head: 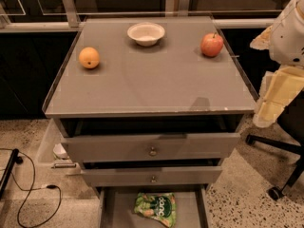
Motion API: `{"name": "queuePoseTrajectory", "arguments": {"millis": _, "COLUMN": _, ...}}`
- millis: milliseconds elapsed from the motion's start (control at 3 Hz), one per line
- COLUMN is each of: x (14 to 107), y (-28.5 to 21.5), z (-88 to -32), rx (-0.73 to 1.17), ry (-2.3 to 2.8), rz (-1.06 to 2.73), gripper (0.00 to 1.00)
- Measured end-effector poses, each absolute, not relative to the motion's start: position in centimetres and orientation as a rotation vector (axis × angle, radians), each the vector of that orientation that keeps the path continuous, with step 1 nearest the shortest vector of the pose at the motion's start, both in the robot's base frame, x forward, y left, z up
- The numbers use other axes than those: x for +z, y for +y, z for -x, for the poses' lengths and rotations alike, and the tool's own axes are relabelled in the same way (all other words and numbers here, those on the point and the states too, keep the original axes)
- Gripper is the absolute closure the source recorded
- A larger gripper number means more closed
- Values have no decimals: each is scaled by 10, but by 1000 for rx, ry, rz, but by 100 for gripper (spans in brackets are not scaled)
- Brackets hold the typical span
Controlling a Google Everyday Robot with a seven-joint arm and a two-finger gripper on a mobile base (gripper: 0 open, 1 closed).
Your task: Pick green rice chip bag from bottom drawer and place on counter
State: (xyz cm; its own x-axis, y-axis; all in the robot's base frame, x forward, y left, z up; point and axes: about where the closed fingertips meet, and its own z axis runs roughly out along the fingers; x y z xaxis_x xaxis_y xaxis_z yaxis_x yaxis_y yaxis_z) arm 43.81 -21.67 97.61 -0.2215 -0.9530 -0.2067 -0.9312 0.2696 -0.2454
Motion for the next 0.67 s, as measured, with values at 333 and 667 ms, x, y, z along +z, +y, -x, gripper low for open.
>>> {"name": "queuePoseTrajectory", "arguments": {"millis": 333, "x": 976, "y": -217, "z": -438, "rx": -99, "ry": 2232, "rz": 1725, "gripper": 0}}
{"name": "queuePoseTrajectory", "arguments": {"millis": 667, "x": 977, "y": -217, "z": -437, "rx": -125, "ry": 2224, "rz": 1728, "gripper": 0}}
